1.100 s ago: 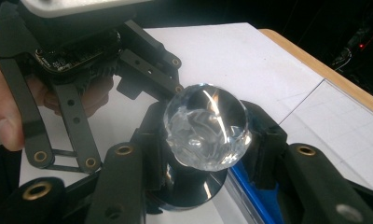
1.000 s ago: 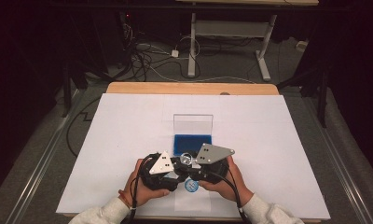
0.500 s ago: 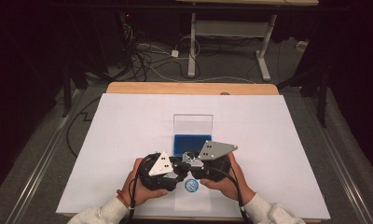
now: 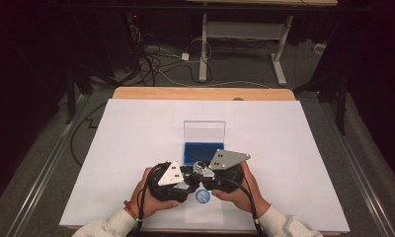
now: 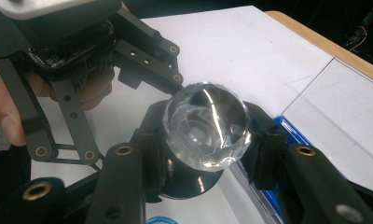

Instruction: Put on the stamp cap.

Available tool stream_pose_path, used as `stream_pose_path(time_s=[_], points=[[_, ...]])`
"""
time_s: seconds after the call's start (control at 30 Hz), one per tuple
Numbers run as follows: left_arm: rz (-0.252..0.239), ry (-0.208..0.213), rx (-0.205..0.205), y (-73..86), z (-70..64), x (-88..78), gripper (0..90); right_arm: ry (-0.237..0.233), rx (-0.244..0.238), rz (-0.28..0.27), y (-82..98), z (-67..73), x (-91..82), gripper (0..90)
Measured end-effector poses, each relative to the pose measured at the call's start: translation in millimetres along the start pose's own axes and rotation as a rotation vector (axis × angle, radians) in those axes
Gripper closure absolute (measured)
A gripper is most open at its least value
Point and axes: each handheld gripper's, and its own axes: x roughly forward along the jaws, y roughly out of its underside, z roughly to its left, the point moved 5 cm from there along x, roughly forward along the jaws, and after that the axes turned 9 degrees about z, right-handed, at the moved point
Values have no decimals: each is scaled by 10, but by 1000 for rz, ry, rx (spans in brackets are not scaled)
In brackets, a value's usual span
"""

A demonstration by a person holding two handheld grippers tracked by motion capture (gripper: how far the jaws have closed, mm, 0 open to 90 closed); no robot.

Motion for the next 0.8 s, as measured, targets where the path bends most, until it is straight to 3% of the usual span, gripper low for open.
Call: stream_pose_path(time_s=[0.43,0.67,0.8], points=[[0,-3,-20,9,-10,36,318,-6,-8,-6,-21,20,-28,572],[46,-32,-51,52,22,112,211,2,-7,-23,-50,1,-93,572],[31,-43,-47,41,19,94,193,5,-6,-35,-62,-23,-143,572]])
